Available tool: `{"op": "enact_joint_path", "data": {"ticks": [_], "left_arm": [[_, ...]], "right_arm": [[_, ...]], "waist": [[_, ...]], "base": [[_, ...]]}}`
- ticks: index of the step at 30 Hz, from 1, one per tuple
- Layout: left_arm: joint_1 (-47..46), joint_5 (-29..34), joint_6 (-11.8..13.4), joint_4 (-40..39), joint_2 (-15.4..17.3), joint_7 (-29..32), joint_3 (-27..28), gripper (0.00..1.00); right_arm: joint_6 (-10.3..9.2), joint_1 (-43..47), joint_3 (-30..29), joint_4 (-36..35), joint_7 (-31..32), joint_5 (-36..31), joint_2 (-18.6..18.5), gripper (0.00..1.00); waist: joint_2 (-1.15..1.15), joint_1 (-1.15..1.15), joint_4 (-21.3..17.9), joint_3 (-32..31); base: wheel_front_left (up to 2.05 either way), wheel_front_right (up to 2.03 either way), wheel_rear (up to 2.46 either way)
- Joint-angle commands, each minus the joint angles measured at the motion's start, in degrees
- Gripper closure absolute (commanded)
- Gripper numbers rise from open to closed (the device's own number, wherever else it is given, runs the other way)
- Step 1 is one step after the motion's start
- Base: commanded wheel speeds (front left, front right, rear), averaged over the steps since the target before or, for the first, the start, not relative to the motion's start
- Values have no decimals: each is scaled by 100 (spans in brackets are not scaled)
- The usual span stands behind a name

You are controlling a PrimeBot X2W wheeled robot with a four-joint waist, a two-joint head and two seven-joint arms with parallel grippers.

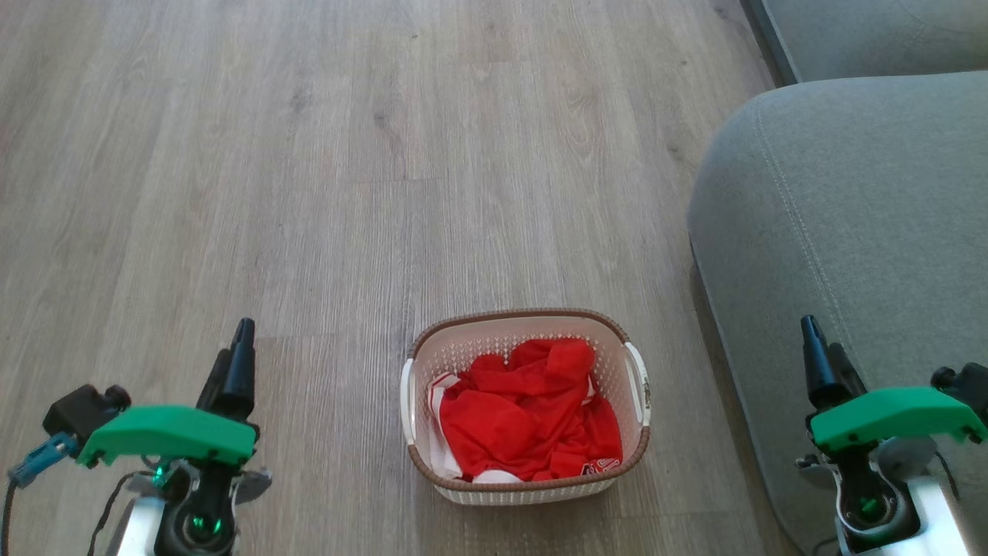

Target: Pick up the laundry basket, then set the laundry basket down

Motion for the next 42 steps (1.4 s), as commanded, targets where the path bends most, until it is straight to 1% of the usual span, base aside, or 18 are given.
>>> {"op": "enact_joint_path", "data": {"ticks": [1, 13, 23, 28, 36, 42], "left_arm": [[-387, 128, 41, -223, 171, -62, 78, 0], [-515, 792, 167, -289, 319, -169, -183, 0], [-608, 1235, 231, -280, 426, -247, -371, 0], [-663, 1514, 291, -256, 511, -241, -494, 0], [-729, 1944, 418, -244, 640, -260, -665, 0], [-775, 2192, 499, -232, 703, -297, -757, 0]], "right_arm": [[-3, -342, 53, -210, -76, -168, -108, 0], [-4, -469, 204, -224, -277, -1057, -140, 0], [-5, -581, 474, -182, -444, -1577, -211, 0], [-5, -651, 566, -45, -503, -1915, -293, 0], [-5, -767, 607, 107, -605, -2514, -328, 0], [-6, -864, 628, 189, -694, -2840, -357, 0]], "waist": [[0, 0, -1, 0], [0, 0, 5, 8], [0, 0, 8, 11], [0, 0, 11, 3], [0, 0, 8, -9], [0, 0, 5, -15]], "base": [[0, 0, 0], [0, 0, 0], [0, 0, 0], [0, 0, 0], [0, 0, 0], [0, 0, 0]]}}
